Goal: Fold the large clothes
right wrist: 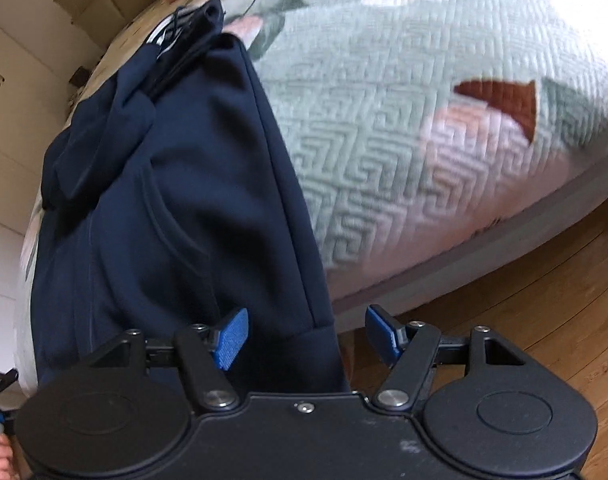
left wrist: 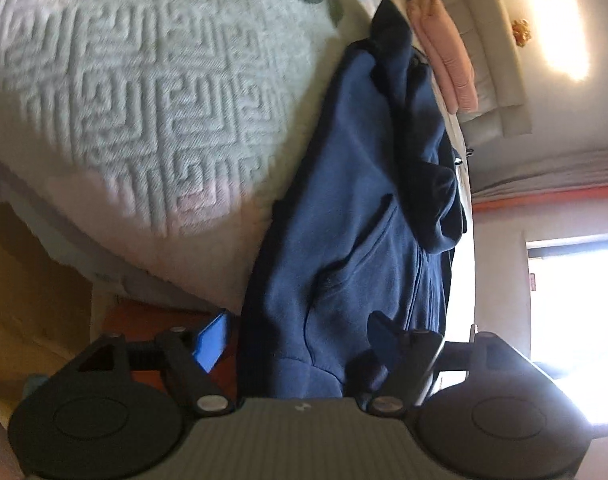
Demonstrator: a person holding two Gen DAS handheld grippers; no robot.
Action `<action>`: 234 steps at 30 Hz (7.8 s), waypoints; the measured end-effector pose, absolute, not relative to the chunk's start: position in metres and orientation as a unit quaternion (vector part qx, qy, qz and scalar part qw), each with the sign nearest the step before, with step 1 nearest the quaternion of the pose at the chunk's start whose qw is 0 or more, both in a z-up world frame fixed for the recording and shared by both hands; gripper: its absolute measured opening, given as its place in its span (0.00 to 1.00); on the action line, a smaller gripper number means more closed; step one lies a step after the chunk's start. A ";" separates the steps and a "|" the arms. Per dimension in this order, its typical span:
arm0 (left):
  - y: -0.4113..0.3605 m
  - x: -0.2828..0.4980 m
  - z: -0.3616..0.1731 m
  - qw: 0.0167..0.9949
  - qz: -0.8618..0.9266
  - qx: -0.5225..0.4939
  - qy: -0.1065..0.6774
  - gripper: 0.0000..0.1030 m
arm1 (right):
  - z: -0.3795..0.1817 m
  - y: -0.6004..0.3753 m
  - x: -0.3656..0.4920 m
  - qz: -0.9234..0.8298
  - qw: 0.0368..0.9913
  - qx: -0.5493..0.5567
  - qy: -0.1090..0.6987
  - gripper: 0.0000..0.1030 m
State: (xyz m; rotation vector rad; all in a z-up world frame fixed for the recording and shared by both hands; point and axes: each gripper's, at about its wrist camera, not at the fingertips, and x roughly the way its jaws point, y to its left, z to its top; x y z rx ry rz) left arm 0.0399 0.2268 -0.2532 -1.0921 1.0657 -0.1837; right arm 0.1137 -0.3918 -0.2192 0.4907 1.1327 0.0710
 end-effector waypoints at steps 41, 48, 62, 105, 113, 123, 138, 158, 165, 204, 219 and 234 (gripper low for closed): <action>0.219 0.152 -0.164 0.758 -0.224 -0.499 0.356 0.11 | -0.098 -0.375 0.192 0.176 0.887 0.230 0.359 0.15; 0.218 0.285 -0.149 0.812 -0.177 -0.450 0.326 0.32 | -0.098 -0.339 0.339 0.108 0.910 0.213 0.340 0.17; 0.237 0.347 -0.155 0.876 -0.127 -0.311 0.347 0.70 | -0.131 -0.327 0.399 0.082 0.931 0.089 0.344 0.72; 0.170 0.378 -0.150 0.900 -0.182 -0.146 0.368 0.18 | -0.136 -0.260 0.404 0.087 0.948 -0.132 0.278 0.07; 0.145 0.402 -0.173 0.909 -0.140 -0.094 0.381 0.40 | -0.156 -0.263 0.417 0.092 0.938 -0.104 0.319 0.10; 0.150 0.377 -0.143 0.932 -0.144 -0.094 0.320 0.12 | -0.148 -0.256 0.413 0.082 0.947 -0.115 0.290 0.07; 0.184 0.499 -0.174 0.941 -0.008 -0.122 0.316 0.13 | -0.165 -0.197 0.561 0.022 0.947 -0.179 0.266 0.06; 0.176 0.400 -0.104 0.957 -0.078 -0.100 0.262 0.23 | -0.116 -0.204 0.442 0.102 0.952 -0.134 0.255 0.36; 0.107 0.382 -0.178 0.927 -0.122 -0.083 0.346 0.14 | -0.182 -0.135 0.440 0.159 0.921 -0.169 0.314 0.17; 0.158 0.377 -0.157 0.931 -0.111 -0.189 0.292 0.33 | -0.162 -0.219 0.460 0.065 0.946 0.000 0.317 0.53; 0.200 0.219 -0.209 0.892 -0.039 -0.249 0.374 0.09 | -0.188 -0.277 0.340 0.010 0.917 -0.014 0.399 0.41; 0.224 0.259 -0.202 0.858 -0.023 -0.298 0.417 0.58 | -0.176 -0.129 0.340 0.160 0.930 -0.062 0.325 0.41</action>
